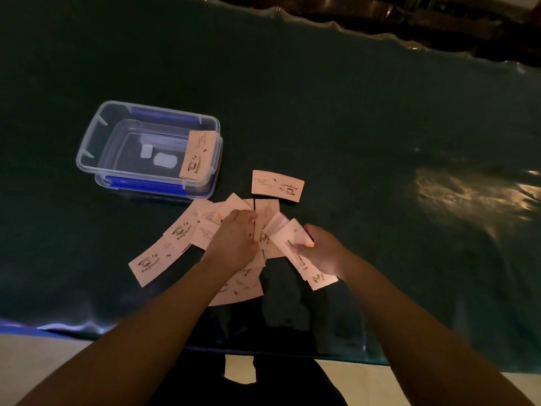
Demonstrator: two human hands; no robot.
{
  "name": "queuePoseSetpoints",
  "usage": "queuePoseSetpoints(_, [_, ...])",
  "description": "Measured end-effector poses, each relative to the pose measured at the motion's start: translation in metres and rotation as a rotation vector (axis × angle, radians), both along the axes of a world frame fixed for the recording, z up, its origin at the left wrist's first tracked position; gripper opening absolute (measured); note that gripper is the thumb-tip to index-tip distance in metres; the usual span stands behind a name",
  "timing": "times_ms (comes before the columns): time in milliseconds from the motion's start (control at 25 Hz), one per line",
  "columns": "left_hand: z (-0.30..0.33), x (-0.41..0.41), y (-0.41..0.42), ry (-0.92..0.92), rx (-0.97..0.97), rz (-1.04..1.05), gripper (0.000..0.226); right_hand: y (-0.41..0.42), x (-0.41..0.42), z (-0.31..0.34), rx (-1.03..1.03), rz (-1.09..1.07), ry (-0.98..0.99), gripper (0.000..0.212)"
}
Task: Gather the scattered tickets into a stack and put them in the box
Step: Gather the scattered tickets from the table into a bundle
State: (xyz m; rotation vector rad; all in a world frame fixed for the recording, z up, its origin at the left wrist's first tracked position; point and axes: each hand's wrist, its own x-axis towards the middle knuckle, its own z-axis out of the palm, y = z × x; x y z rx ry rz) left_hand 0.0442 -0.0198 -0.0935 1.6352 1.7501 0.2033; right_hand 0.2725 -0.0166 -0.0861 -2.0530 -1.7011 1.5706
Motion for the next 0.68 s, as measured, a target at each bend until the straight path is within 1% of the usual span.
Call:
queuePoseSetpoints(120, [0.002,-0.001,0.000,0.085,-0.030,-0.028,0.054,-0.007,0.004,0.002,-0.070,-0.297,0.048,0.036])
queuePoseSetpoints(200, [0.006,0.004,0.001,0.084,-0.037,-0.015,0.052,-0.008,0.001,0.004,-0.157,-0.489,0.140,0.038])
queuePoseSetpoints(280, [0.009,0.011,0.001,0.059,-0.028,-0.020,0.047,-0.003,-0.005,0.006,-0.212,-0.620,0.245,0.037])
queuePoseSetpoints(360, [0.013,0.018,-0.001,0.038,-0.029,-0.051,0.038,0.005,-0.014,0.006,-0.203,-0.657,0.294,0.033])
queuePoseSetpoints(440, [0.018,0.025,-0.004,0.027,-0.024,-0.094,0.027,0.013,-0.023,0.006,-0.167,-0.651,0.293,0.033])
queuePoseSetpoints(520, [0.022,0.033,-0.007,-0.003,-0.003,-0.145,0.019,0.019,-0.031,0.005,-0.131,-0.624,0.238,0.034])
queuePoseSetpoints(600, [0.025,0.041,-0.012,-0.003,0.036,-0.182,0.016,0.022,-0.036,0.004,-0.110,-0.601,0.174,0.035])
queuePoseSetpoints(680, [0.024,0.045,-0.016,-0.007,0.059,-0.157,0.016,0.024,-0.036,0.002,-0.107,-0.597,0.133,0.035])
